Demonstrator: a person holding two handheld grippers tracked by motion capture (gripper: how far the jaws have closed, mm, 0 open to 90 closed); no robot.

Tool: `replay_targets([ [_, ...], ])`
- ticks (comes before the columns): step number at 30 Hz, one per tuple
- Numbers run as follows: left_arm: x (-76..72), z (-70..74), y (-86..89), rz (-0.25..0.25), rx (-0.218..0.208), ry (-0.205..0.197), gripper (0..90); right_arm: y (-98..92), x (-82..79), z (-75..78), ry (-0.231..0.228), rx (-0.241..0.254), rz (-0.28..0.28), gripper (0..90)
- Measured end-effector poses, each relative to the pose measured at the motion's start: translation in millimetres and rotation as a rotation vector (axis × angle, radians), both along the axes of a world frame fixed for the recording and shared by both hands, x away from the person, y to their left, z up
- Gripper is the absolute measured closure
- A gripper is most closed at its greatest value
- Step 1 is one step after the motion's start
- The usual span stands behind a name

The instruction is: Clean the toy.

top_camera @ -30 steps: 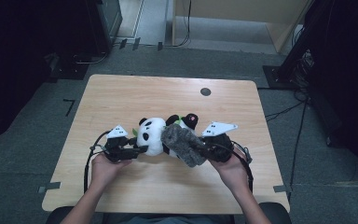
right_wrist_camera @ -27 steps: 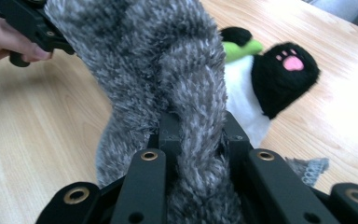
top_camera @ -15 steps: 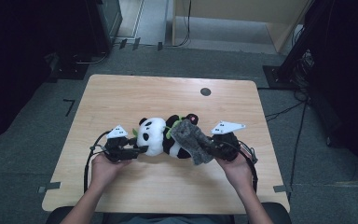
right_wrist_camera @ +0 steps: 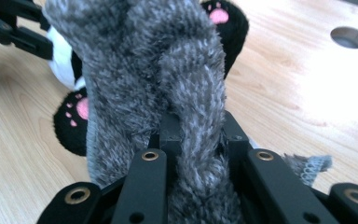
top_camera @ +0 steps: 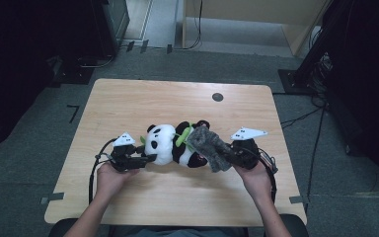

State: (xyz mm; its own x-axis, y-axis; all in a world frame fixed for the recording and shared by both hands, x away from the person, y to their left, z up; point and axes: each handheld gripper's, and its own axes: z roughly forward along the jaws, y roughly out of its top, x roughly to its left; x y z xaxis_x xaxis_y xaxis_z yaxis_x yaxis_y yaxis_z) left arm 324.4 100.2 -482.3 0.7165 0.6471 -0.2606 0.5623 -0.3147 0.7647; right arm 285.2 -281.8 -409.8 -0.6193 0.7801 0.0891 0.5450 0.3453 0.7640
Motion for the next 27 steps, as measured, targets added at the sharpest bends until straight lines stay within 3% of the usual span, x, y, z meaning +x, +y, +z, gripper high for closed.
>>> replay_targets([
  [7,-0.3,0.3,-0.4,0.003,0.000,0.001,43.9,4.9,-9.0,23.9,-0.052,0.068,0.047,76.7],
  [11,-0.4,0.3,-0.8,0.007,-0.003,0.001,43.9,15.5,-14.9,38.8,-0.076,0.071,0.086,76.8],
  [16,-0.3,0.3,-0.7,0.006,-0.004,0.003,43.9,33.0,-16.8,48.3,-0.074,0.076,0.148,76.9],
  [21,-0.1,-0.1,-0.5,0.004,-0.005,0.001,43.9,45.4,-8.6,34.7,-0.038,0.030,0.171,76.7],
  [27,0.1,-0.6,-0.3,-0.002,0.003,-0.006,44.0,37.6,-0.4,13.9,-0.025,0.001,0.119,76.6],
])
